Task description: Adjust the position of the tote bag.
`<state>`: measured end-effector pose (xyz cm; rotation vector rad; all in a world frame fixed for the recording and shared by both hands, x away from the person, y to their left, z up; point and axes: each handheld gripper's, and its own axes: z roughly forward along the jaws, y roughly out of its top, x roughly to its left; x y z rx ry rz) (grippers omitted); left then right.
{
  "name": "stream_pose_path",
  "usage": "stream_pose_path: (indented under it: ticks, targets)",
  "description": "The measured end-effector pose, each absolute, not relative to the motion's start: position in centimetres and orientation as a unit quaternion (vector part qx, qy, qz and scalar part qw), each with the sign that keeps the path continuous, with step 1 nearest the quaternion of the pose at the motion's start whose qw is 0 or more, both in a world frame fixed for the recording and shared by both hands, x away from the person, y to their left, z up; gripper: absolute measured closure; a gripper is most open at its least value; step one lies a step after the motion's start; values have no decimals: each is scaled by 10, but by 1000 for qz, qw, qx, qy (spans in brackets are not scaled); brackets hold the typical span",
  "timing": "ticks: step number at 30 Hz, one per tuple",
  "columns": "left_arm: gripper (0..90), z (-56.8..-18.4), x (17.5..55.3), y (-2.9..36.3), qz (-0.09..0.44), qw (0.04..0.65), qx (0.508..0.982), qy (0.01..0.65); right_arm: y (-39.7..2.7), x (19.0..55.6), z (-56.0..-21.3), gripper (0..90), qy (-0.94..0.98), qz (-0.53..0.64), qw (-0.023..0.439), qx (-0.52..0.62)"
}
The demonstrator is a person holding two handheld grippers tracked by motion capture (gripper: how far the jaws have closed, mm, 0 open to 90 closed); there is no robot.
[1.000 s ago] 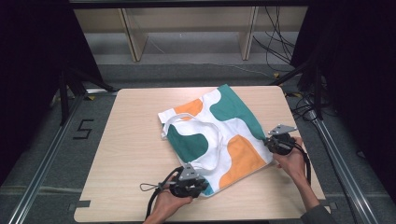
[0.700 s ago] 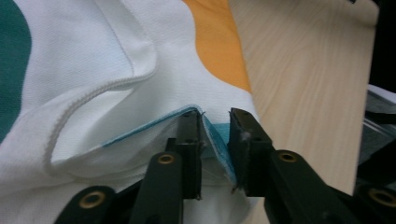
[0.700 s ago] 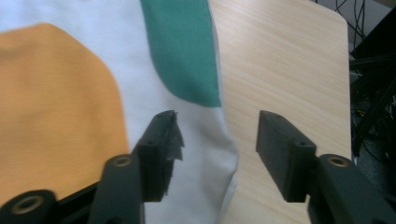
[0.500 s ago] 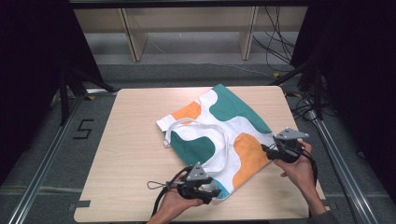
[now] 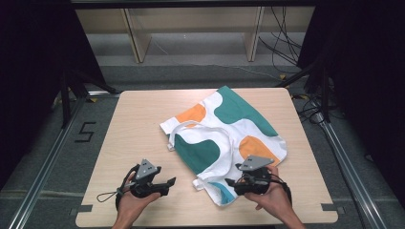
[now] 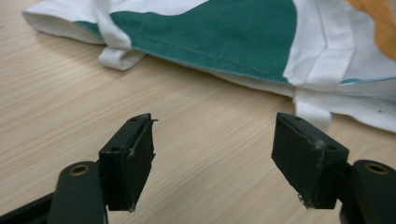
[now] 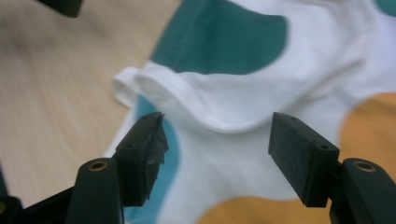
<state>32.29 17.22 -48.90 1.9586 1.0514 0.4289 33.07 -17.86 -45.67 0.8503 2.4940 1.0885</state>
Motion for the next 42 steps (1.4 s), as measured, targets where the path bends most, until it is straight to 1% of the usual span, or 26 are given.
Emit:
stream_pose_path:
  ticks: [3,7,8,9,10,11,12,13,14,15,16,17,18,20,23,25,26,27,28,29,31,32,33,34,35,42]
  targets:
    - [273,-491,324,177,185,397,792,426,-157,324,-464,365,879,367,143,270]
    - [261,-492,326,179,190,397,789,428,-140,321,-472,379,888,353,135,262]
    - [259,-493,327,181,188,387,796,427,-131,322,-480,445,898,331,153,246]
    - [259,-495,327,180,188,395,787,436,-130,322,-483,466,904,319,157,236]
    - [258,-493,327,184,189,379,801,423,-129,323,-486,488,910,305,161,228]
    - [256,-493,327,184,189,379,801,423,-129,324,-489,524,911,304,164,226]
    - [256,-493,327,184,191,379,801,423,-129,324,-489,524,911,304,164,226]
    - [255,-493,327,183,193,388,790,434,-131,325,-490,566,912,303,156,227]
    - [254,-493,328,185,193,387,790,436,-135,324,-490,655,915,289,174,222]
    - [254,-493,328,185,193,387,790,436,-135,324,-490,655,915,289,174,222]
    - [254,-492,328,188,198,379,789,441,-140,320,-490,771,918,292,158,216]
    - [254,-492,328,188,198,379,789,441,-140,320,-490,771,918,292,158,216]
    - [254,-493,329,190,201,384,780,451,-148,314,-489,856,921,282,155,218]
    - [254,-494,330,193,208,385,774,457,-152,313,-488,870,923,283,155,209]
    - [253,-494,330,199,220,386,760,474,-181,306,-485,880,924,271,170,210]
    - [253,-494,332,205,230,380,758,479,-190,305,-484,879,923,271,173,212]
    - [254,-494,334,207,239,375,757,480,-208,301,-482,879,916,271,181,236]
    - [254,-494,334,207,239,375,757,480,-208,301,-482,879,916,271,181,236]
    - [255,-495,336,205,245,369,758,479,-227,298,-479,877,910,270,184,257]
    - [255,-495,336,205,245,369,758,479,-227,298,-479,877,910,270,184,257]
    - [258,-496,339,201,239,359,769,473,-251,297,-477,870,897,272,199,286]
    - [258,-500,346,192,212,369,772,472,-259,298,-477,865,894,271,206,290]
    - [260,-500,346,192,212,369,772,472,-259,298,-477,865,894,271,206,290]
    - [261,-503,352,179,223,342,796,446,-273,302,-479,857,889,272,209,304]
    - [261,-505,355,174,233,330,806,433,-277,304,-480,855,887,270,212,307]
    - [305,-513,372,142,237,324,820,407,-286,309,-482,808,882,269,220,320]
